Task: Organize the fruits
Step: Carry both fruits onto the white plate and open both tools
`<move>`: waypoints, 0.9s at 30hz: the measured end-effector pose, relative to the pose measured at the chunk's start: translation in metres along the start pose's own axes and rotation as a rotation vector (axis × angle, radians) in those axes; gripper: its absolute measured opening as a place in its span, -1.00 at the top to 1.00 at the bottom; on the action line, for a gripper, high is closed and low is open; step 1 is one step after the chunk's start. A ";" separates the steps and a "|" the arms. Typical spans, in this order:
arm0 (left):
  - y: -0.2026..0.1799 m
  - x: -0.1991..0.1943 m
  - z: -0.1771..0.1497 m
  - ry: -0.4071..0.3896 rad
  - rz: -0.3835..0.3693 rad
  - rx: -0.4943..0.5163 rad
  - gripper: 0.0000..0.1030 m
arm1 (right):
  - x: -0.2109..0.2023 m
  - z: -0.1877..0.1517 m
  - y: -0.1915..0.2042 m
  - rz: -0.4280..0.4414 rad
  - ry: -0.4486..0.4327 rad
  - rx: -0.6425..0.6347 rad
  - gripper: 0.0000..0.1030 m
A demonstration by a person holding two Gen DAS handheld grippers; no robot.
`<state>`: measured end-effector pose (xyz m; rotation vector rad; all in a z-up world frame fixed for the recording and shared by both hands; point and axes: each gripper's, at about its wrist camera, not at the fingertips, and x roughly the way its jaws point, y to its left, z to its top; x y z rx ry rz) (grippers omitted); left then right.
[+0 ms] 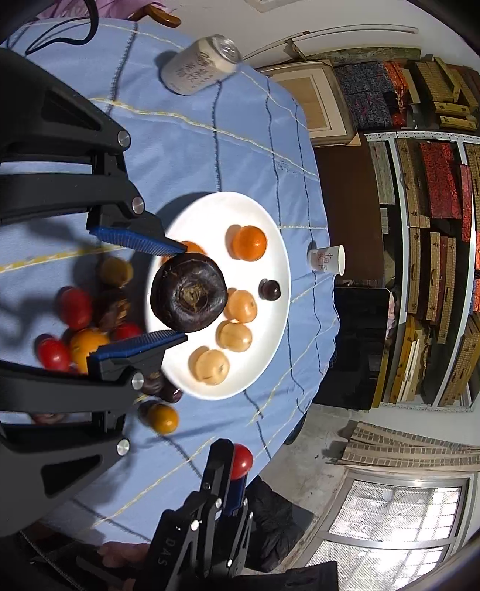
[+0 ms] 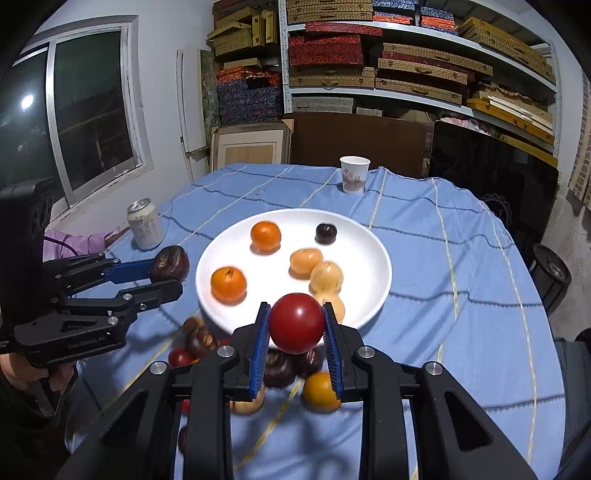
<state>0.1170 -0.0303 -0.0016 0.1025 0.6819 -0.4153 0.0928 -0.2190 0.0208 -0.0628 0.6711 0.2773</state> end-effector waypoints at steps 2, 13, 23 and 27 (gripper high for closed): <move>0.003 0.012 0.015 0.006 0.003 0.001 0.21 | 0.012 0.016 -0.005 0.000 -0.002 -0.001 0.46; 0.021 0.097 0.049 0.134 0.038 -0.010 0.20 | 0.115 0.058 -0.036 -0.017 0.082 0.052 0.44; 0.029 0.065 0.038 0.065 0.036 -0.068 -0.37 | 0.092 0.043 -0.035 0.005 0.060 0.083 0.12; 0.019 0.032 0.012 0.059 0.009 -0.030 -0.48 | 0.056 0.015 -0.030 0.029 0.052 0.087 0.12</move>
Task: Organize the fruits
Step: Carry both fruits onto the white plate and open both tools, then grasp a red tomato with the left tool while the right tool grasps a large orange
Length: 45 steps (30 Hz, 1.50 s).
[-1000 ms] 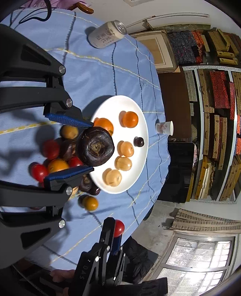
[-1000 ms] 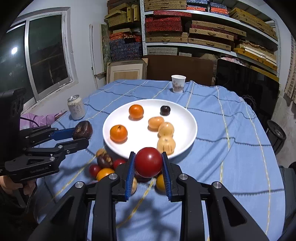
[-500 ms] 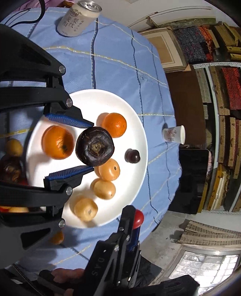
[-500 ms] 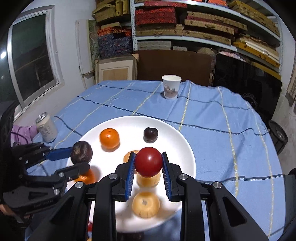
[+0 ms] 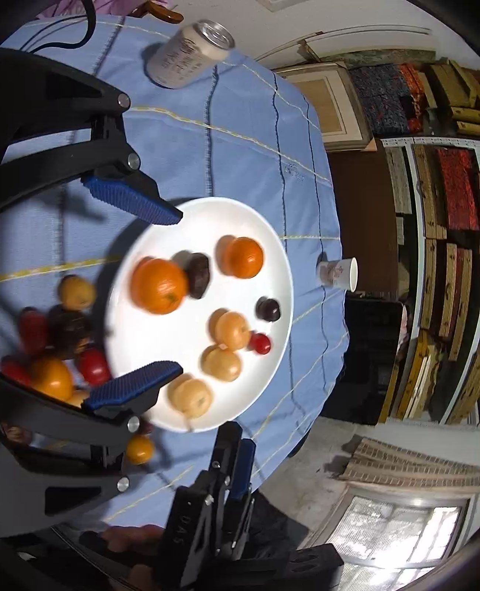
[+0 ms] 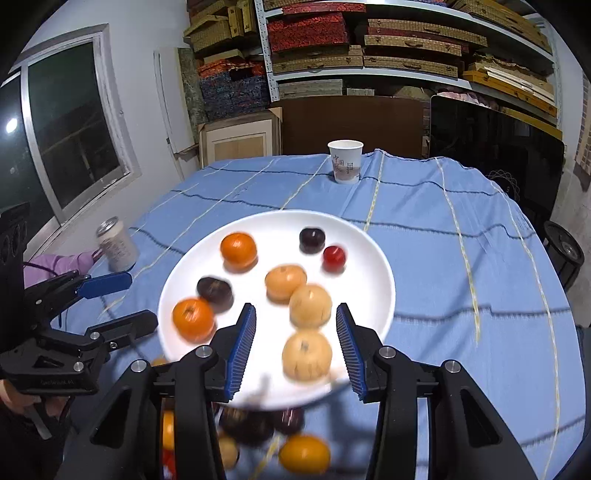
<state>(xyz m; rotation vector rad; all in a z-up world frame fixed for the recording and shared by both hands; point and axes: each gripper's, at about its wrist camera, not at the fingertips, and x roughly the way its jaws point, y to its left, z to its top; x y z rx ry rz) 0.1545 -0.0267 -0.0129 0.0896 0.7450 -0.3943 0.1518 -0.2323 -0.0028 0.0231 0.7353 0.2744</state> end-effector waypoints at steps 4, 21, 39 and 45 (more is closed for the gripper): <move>-0.016 -0.021 -0.039 0.038 -0.026 0.046 -0.48 | -0.027 -0.046 0.004 0.024 0.016 0.037 -0.04; -0.060 -0.022 -0.114 0.102 -0.003 0.137 0.10 | -0.040 -0.123 0.009 0.043 0.041 0.076 -0.09; -0.061 -0.016 -0.113 0.112 -0.026 0.095 0.46 | -0.041 -0.123 0.006 0.063 0.041 0.092 -0.09; -0.043 -0.036 -0.113 -0.001 -0.071 -0.005 0.46 | -0.041 -0.124 0.004 0.058 0.038 0.097 -0.09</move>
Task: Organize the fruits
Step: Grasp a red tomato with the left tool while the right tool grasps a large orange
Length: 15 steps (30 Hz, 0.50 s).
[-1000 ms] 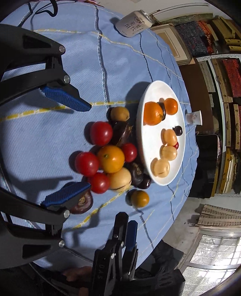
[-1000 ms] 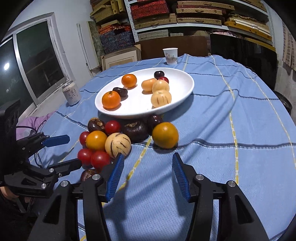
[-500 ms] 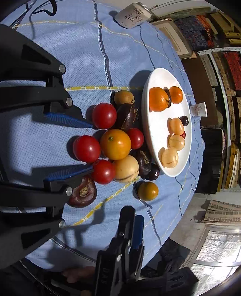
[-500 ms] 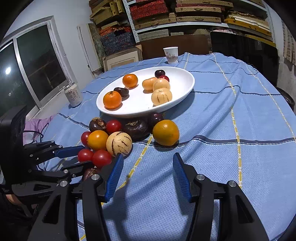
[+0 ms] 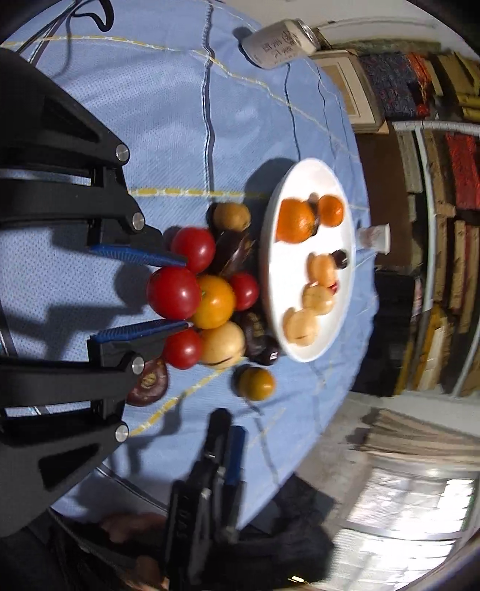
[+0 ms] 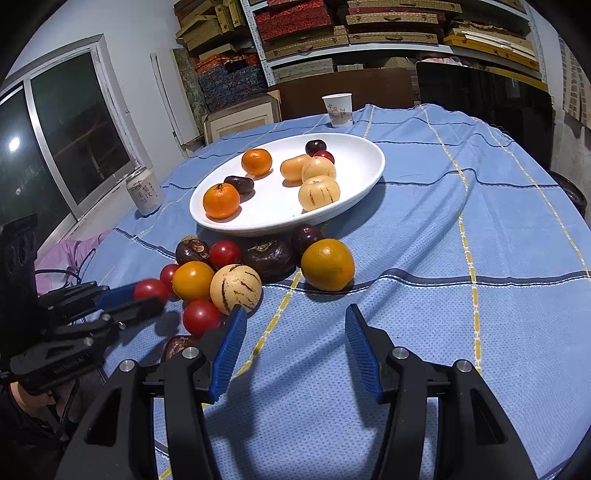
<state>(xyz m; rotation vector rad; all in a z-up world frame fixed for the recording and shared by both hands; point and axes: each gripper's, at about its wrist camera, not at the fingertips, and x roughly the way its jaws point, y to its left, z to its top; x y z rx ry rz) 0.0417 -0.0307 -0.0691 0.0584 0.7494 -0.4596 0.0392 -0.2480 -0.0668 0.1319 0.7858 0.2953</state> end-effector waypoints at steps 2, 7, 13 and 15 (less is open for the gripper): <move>0.008 -0.004 0.000 -0.023 0.003 -0.044 0.46 | 0.000 0.000 0.000 -0.005 0.000 -0.001 -0.09; 0.014 -0.005 0.003 -0.032 0.001 -0.081 0.46 | 0.002 0.001 0.005 -0.047 0.014 -0.018 -0.09; 0.013 -0.004 0.003 -0.017 -0.005 -0.066 0.46 | 0.011 0.022 0.008 -0.110 0.025 -0.040 -0.09; 0.014 -0.003 0.003 -0.017 -0.005 -0.070 0.46 | 0.019 0.031 0.006 -0.132 0.045 -0.034 -0.09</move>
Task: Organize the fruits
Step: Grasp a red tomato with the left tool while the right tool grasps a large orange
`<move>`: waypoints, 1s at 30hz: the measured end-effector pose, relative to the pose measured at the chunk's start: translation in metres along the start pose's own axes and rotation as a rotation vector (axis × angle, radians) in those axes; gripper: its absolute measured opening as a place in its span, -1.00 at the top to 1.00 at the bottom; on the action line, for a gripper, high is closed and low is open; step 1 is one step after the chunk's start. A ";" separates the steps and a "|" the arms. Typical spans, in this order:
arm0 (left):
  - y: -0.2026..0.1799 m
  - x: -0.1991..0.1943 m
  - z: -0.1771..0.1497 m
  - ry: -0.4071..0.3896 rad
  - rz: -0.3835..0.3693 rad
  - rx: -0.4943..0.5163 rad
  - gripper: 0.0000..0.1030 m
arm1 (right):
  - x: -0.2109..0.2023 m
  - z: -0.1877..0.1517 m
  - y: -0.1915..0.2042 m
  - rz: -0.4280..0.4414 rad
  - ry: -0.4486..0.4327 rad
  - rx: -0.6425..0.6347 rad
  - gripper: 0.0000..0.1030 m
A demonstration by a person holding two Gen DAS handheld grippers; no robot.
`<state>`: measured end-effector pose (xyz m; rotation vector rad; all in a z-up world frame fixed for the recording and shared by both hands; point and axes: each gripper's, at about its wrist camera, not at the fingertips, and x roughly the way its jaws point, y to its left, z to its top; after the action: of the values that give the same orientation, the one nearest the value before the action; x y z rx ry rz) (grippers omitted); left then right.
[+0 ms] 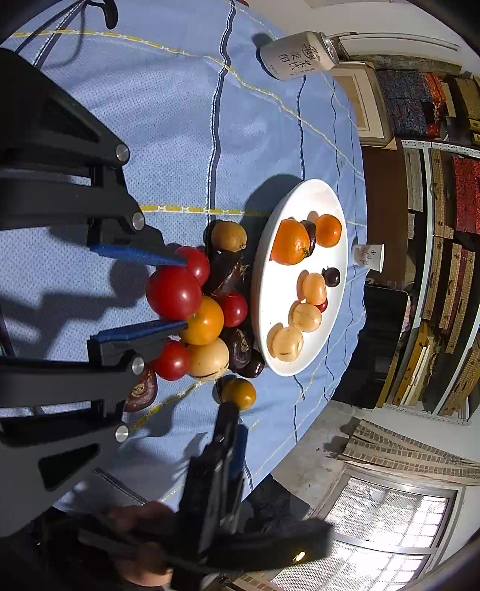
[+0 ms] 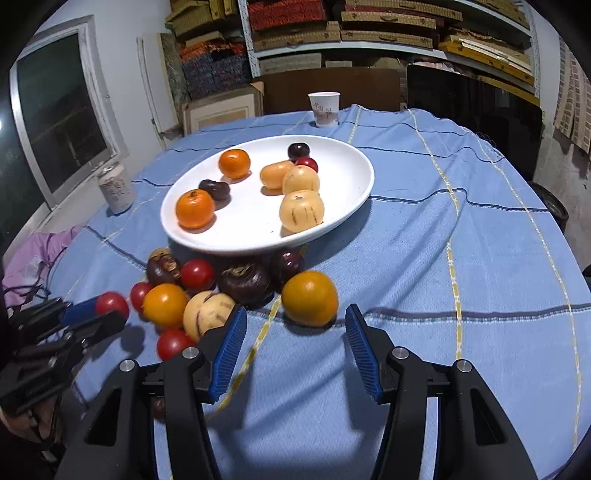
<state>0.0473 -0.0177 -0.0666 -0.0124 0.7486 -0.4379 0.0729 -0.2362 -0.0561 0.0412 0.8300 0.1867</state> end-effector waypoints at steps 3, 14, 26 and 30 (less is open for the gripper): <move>0.000 0.000 0.000 -0.002 -0.002 0.000 0.46 | 0.016 0.009 0.000 -0.016 0.033 0.002 -0.09; 0.001 0.001 -0.001 0.005 -0.010 -0.001 0.46 | 0.022 0.002 -0.003 0.004 0.052 0.029 0.25; 0.000 0.001 -0.002 0.006 -0.013 0.000 0.46 | -0.008 -0.020 -0.001 0.006 -0.023 0.018 0.26; 0.000 0.001 -0.001 0.001 -0.007 0.000 0.46 | -0.015 -0.024 -0.001 -0.004 -0.038 0.016 0.26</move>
<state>0.0470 -0.0181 -0.0684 -0.0150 0.7493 -0.4442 0.0455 -0.2403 -0.0616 0.0580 0.7932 0.1753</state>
